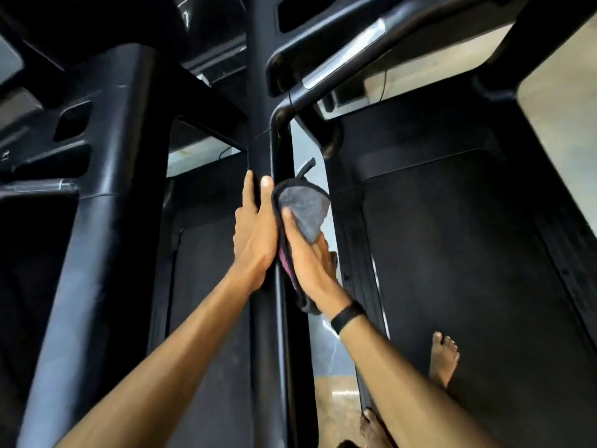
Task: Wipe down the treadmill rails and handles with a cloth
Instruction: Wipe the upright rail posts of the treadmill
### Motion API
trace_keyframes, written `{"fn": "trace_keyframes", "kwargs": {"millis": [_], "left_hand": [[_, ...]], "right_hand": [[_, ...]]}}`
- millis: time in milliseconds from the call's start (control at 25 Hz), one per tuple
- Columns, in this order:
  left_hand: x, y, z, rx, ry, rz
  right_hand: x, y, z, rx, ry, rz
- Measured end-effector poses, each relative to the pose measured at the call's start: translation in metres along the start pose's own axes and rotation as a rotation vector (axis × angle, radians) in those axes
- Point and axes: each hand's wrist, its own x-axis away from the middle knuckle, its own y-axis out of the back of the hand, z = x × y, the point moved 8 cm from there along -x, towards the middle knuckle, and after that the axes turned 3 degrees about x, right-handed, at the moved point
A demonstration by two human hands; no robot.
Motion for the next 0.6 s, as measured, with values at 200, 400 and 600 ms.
{"fn": "trace_keyframes", "kwargs": {"millis": [200,400,600], "left_hand": [[-0.004,-0.003,0.002,-0.105,0.016,-0.082],[-0.007,-0.003,0.005,-0.049,0.019,-0.076],[-0.014,-0.001,0.004,-0.113,-0.021,-0.076]], "right_hand": [[-0.027,0.000,-0.047,-0.349,-0.124,0.075],[0.066,0.000,-0.039,-0.128,-0.047,-0.022],[-0.126,0.004,0.038,-0.044,0.057,-0.042]]}}
